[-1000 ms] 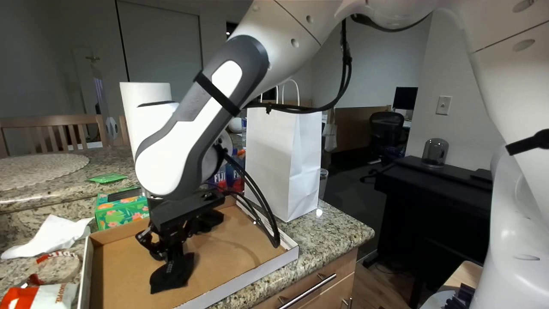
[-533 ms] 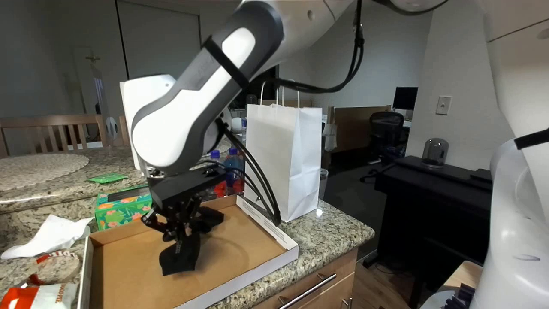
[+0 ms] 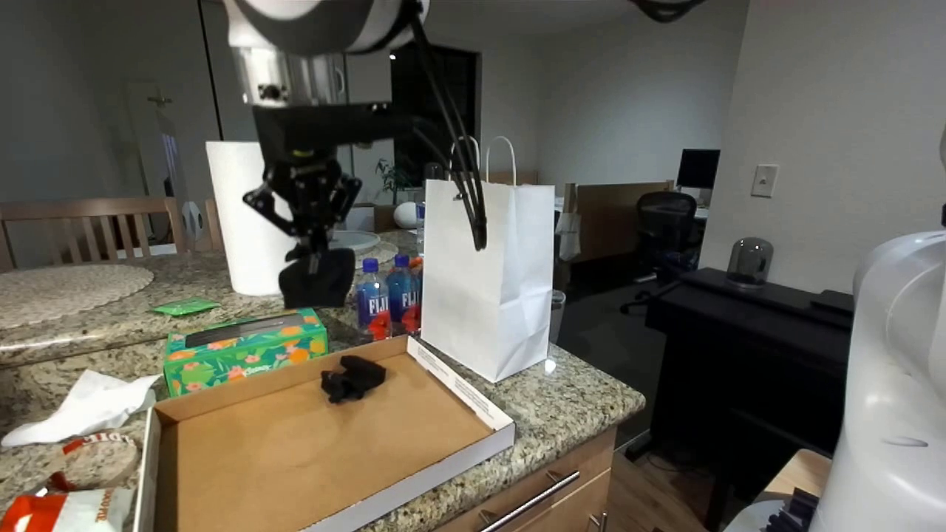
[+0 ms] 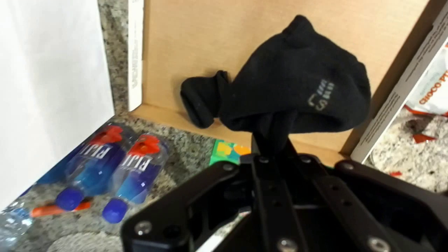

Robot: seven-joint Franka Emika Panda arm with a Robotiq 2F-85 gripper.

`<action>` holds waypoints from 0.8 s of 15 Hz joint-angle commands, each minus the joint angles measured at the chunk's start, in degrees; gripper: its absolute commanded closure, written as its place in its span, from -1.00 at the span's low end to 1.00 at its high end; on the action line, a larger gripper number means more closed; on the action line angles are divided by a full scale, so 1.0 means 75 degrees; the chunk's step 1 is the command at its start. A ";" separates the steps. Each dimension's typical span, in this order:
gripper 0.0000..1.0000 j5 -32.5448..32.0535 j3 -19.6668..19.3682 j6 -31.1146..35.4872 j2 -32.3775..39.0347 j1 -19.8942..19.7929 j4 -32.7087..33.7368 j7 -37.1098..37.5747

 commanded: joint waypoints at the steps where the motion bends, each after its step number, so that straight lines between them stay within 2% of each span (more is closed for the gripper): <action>1: 0.83 0.0017 0.0353 -0.1101 -0.1116 -0.0652 0.0379 -0.0197; 5: 0.83 0.0178 0.0362 -0.2295 -0.1871 -0.1356 0.1373 -0.0234; 9: 0.83 0.0353 0.0046 -0.2750 -0.2190 -0.2275 0.2126 0.0013; 12: 0.83 0.0440 -0.0366 -0.2864 -0.2169 -0.2980 0.2285 0.0102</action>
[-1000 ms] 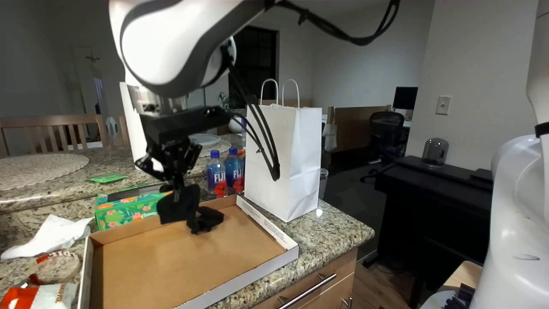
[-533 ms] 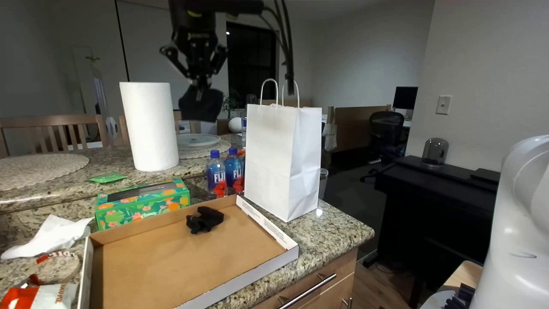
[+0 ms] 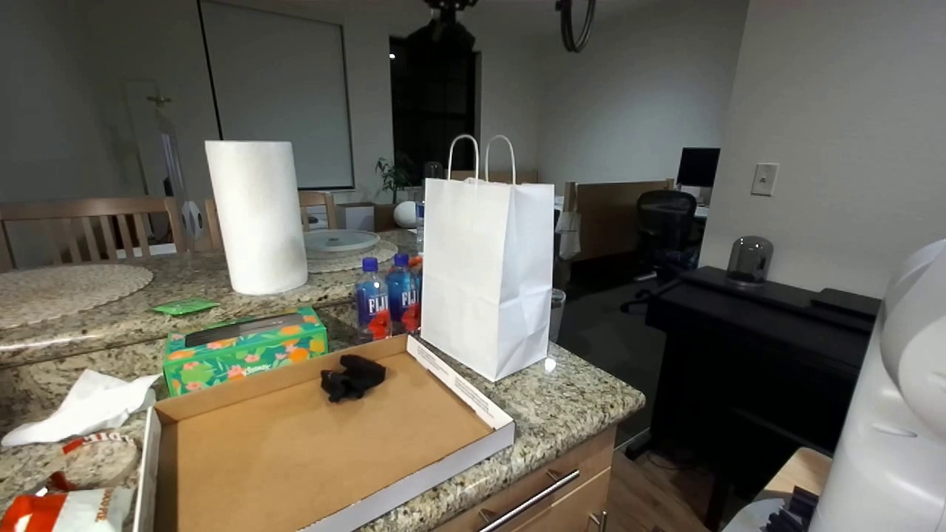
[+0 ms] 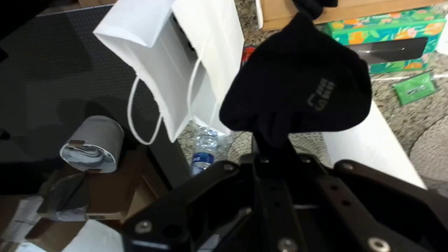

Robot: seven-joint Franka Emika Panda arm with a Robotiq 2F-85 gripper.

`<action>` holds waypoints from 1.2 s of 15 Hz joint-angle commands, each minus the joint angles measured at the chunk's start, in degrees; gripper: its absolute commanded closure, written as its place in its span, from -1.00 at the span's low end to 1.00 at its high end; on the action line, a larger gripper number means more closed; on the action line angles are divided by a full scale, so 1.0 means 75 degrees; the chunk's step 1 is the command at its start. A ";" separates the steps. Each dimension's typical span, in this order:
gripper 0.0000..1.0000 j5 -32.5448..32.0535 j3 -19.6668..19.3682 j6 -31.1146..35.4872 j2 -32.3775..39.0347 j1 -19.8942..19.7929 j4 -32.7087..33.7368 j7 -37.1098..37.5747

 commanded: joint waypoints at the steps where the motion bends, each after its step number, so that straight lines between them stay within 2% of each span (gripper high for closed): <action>1: 0.83 0.0192 -0.0370 -0.0184 0.0108 -0.0793 0.0122 0.0279; 4: 0.83 0.0038 -0.0623 0.0106 0.0274 -0.1305 -0.0075 0.0685; 7: 0.84 -0.0286 -0.0600 0.0459 0.0494 -0.1515 -0.0350 0.1268; 12: 0.84 -0.1530 -0.0359 0.0732 0.0993 -0.1426 -0.0709 0.2481; 16: 0.84 -0.1928 -0.0307 0.0647 0.1291 -0.1224 -0.0806 0.2948; 17: 0.78 -0.1962 -0.0317 0.0657 0.1316 -0.1164 -0.0817 0.2989; 18: 0.30 -0.1925 -0.0331 0.0687 0.1300 -0.1110 -0.0839 0.2971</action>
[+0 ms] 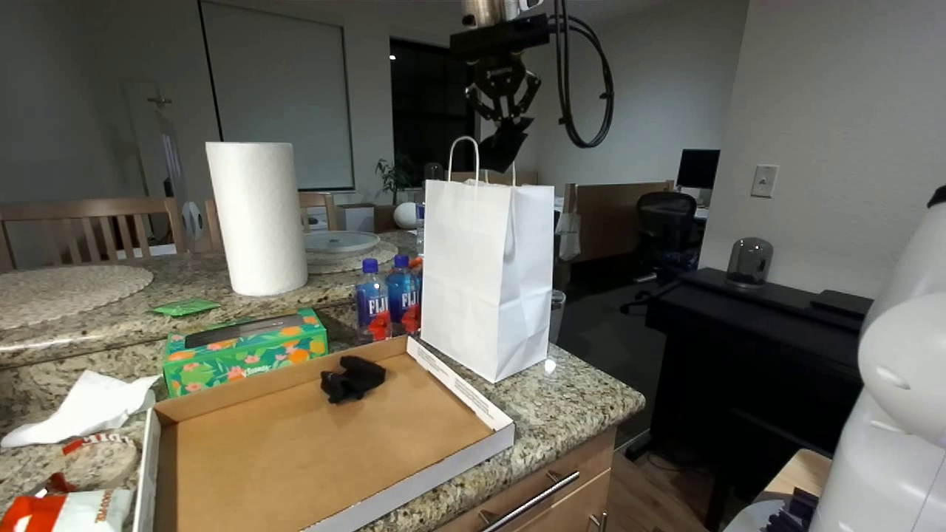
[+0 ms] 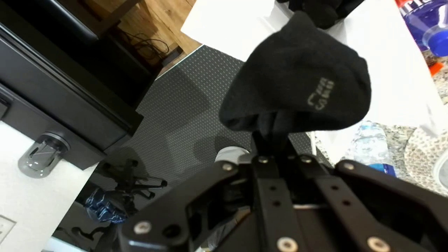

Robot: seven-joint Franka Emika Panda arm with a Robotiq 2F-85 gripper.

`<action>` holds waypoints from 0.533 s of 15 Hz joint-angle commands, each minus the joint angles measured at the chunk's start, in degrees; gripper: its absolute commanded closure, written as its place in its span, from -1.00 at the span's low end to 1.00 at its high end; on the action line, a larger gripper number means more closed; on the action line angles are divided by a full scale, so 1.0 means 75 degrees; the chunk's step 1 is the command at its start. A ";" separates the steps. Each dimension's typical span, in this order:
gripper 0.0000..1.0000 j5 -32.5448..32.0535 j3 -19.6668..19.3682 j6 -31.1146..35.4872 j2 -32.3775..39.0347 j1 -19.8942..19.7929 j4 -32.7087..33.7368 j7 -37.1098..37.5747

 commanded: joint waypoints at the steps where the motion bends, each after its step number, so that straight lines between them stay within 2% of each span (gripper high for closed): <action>1: 0.28 -0.0201 -0.0010 0.0078 -0.0086 0.0205 -0.0139 0.0239; 3: 0.12 -0.0226 0.0018 0.0046 -0.0162 0.0291 -0.0123 0.0235; 8: -0.50 -0.0319 0.0179 0.0032 -0.0501 0.0481 0.0006 0.0233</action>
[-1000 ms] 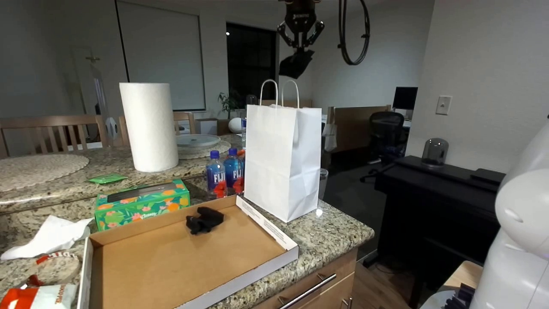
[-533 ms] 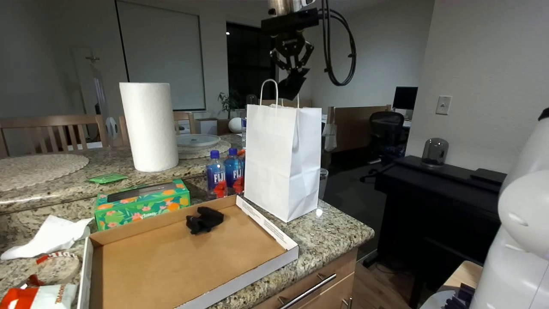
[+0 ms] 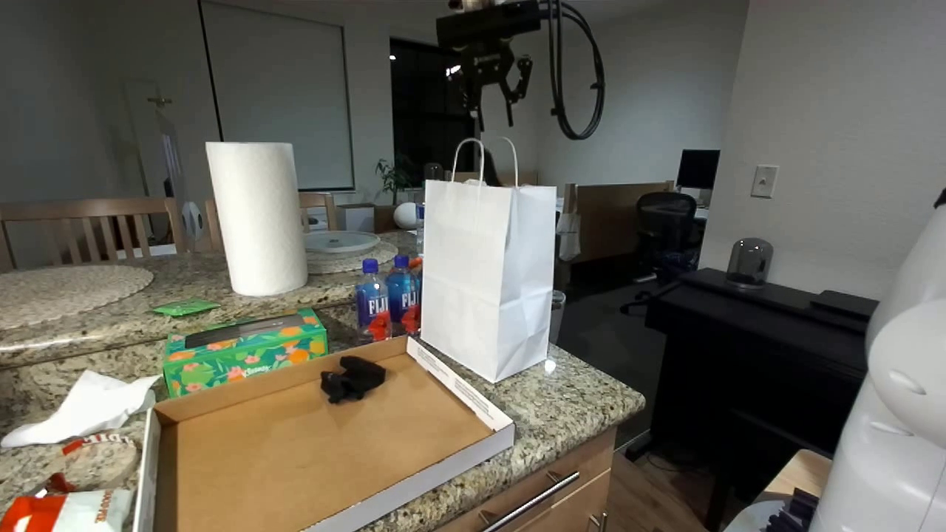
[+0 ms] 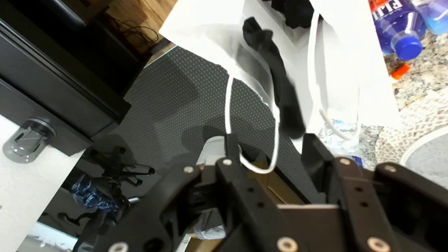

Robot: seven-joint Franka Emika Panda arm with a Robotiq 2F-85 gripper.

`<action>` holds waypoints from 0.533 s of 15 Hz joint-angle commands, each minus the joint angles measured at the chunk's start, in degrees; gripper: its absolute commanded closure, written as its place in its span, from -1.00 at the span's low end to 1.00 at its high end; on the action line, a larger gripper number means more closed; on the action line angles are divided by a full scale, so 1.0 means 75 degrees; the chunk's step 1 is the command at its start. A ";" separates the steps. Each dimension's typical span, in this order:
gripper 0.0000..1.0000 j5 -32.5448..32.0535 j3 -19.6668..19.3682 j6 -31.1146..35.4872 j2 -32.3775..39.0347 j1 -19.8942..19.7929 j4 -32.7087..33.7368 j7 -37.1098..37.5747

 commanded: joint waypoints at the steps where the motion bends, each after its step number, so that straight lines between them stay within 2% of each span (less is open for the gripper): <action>1: -0.65 -0.0112 0.0166 0.0090 -0.0440 0.0166 -0.0064 0.0079; 4: -0.97 0.0195 0.0419 0.0509 -0.0744 0.0488 -0.0188 -0.0356; 8: -1.00 0.1124 0.0749 0.1379 -0.0439 0.0993 -0.0401 -0.0813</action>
